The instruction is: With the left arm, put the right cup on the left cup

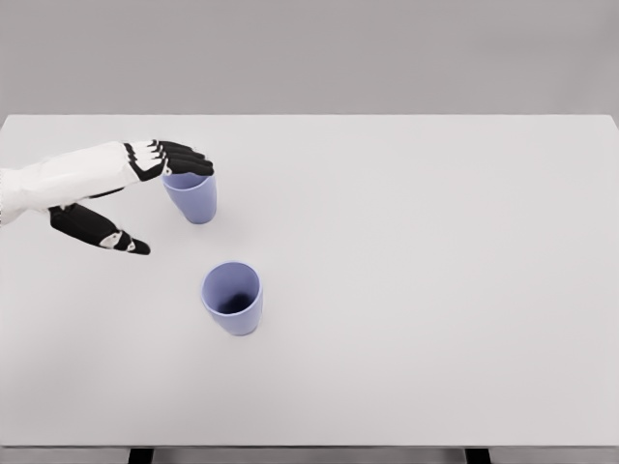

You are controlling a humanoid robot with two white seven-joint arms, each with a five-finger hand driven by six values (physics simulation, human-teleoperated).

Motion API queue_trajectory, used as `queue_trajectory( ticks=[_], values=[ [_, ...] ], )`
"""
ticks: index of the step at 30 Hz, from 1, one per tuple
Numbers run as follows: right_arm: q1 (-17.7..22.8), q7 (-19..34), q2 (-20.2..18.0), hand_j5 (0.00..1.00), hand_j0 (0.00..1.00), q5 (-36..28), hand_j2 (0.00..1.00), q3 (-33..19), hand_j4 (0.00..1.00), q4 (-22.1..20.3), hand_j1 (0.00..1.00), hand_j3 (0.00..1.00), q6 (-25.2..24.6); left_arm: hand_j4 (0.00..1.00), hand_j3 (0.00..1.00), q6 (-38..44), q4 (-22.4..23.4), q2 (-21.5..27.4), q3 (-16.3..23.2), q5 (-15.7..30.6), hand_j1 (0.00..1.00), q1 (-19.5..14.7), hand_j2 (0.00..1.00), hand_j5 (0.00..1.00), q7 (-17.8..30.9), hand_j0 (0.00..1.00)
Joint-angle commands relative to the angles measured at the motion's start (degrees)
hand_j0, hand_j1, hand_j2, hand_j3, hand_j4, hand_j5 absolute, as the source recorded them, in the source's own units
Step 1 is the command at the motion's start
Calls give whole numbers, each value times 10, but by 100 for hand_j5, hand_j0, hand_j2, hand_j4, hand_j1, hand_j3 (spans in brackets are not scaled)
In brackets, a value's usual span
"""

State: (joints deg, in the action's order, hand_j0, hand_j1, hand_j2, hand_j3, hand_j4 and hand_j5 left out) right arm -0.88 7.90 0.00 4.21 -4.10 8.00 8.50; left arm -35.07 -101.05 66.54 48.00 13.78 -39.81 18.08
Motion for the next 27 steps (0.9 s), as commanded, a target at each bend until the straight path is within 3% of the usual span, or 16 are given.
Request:
queue_trajectory(
  ticks=[1, 6, 20, 27],
  values=[
    [0, 0, 0, 100, 100, 0, 100, 0, 100, 0, 100, 100, -1, 100, 100, 1, 0, -13, 17, -2, 100, 0, 100, 100, 22, 100],
    [0, 0, 0, 100, 100, 0, 100, 0, 100, 0, 100, 100, 0, 100, 100, 1, 0, -72, 63, -100, 100, -1, 100, 100, 23, 100],
    [0, 0, 0, 100, 100, 0, 100, 0, 100, 0, 100, 100, 0, 100, 100, 1, 0, -76, 66, -165, 100, 0, 100, 100, 21, 100],
    [0, 0, 0, 100, 100, 0, 100, 0, 100, 0, 100, 100, -1, 100, 100, 1, 0, -101, 65, -211, 100, -6, 100, 100, 24, 100]
  ],
)
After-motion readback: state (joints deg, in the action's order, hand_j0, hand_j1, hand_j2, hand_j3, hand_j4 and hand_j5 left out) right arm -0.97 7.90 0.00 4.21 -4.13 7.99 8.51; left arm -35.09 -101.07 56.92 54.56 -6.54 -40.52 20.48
